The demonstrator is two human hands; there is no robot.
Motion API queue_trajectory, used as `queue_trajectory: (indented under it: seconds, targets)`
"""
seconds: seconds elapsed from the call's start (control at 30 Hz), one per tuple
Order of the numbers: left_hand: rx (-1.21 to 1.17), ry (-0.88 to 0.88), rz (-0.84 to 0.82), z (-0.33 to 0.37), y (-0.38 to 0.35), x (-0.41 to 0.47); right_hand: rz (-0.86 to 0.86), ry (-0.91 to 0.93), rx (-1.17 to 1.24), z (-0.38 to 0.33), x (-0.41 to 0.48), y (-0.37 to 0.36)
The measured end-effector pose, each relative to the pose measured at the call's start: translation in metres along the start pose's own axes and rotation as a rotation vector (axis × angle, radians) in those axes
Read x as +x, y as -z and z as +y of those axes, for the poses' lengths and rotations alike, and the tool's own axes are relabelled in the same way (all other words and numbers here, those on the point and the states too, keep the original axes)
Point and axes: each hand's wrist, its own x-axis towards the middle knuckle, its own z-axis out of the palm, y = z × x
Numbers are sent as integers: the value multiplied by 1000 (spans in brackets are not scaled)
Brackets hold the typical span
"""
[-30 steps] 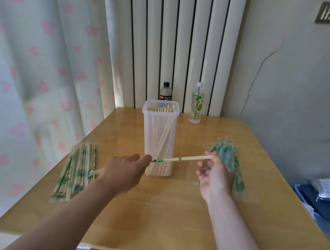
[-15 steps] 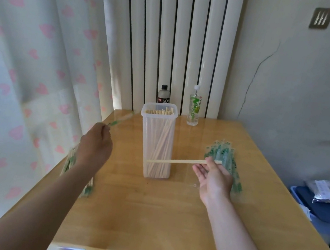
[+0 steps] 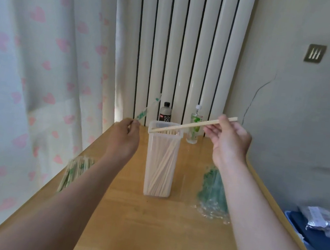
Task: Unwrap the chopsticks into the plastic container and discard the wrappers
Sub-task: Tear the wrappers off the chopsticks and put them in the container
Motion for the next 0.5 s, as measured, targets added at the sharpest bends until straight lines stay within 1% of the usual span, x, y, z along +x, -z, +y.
queue_trajectory:
  seconds: [0.13,0.23,0.4,0.5]
  targets:
    - [-26,-5,16,6,-2,7,-17,175,-170,-24,25,-29]
    - [-35,5,19,6,-1,8,-50,280,-336,-25,32,-45]
    - [-64,46,-9,-4,0,5,-245,432,-838,9,21,-58]
    - [-16,46,-23,-7,3,-1,-374,490,-1034,30,11,-60]
